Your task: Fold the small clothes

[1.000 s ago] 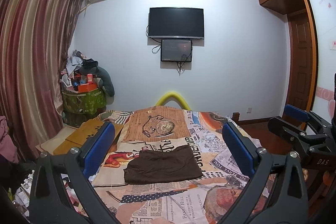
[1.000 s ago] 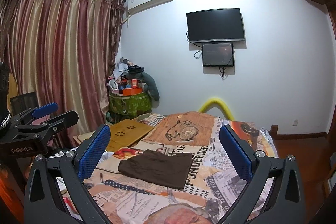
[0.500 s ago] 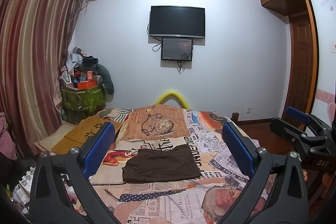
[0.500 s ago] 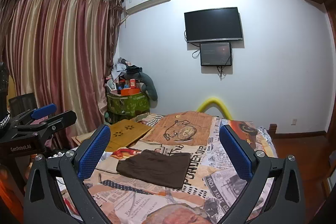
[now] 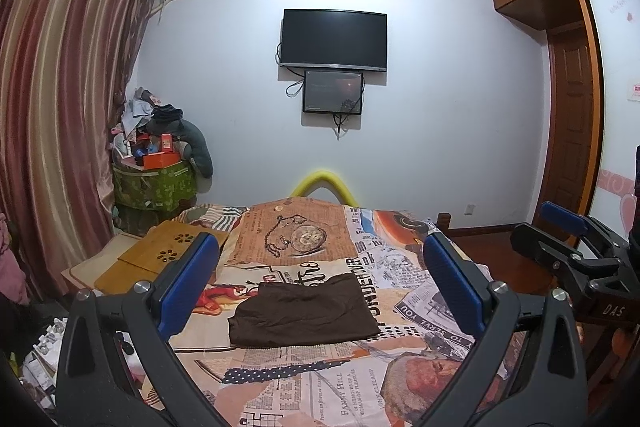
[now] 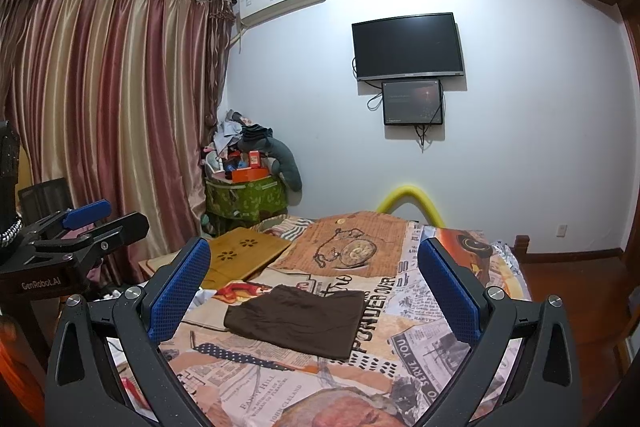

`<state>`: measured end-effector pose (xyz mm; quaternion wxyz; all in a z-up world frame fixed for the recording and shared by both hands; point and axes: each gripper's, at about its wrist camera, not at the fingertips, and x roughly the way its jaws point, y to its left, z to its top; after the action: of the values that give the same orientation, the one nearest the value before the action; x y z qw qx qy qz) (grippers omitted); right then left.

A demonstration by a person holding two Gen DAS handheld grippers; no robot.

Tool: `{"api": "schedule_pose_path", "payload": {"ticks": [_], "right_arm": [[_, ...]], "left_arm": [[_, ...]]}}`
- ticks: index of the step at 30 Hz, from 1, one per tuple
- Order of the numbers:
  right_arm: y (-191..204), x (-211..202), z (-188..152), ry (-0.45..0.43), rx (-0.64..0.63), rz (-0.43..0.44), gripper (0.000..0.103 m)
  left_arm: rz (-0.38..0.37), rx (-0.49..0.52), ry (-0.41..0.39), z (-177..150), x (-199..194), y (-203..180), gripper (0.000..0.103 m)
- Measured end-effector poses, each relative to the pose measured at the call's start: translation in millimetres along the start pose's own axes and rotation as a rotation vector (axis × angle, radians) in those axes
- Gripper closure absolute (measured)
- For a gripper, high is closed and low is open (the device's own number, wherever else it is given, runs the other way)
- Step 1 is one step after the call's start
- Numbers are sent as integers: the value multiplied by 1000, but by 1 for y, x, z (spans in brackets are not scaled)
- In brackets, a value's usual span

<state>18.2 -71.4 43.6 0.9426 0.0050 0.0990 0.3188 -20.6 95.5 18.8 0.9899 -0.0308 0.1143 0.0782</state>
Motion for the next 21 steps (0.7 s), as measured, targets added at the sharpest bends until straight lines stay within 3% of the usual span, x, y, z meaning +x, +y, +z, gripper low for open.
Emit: {"api": "schedule_pose_path", "payload": {"ticks": [21], "right_arm": [[1, 4, -3, 14, 7, 1, 0]], "left_arm": [[-16, 3, 3, 2, 3, 3, 0]]}}
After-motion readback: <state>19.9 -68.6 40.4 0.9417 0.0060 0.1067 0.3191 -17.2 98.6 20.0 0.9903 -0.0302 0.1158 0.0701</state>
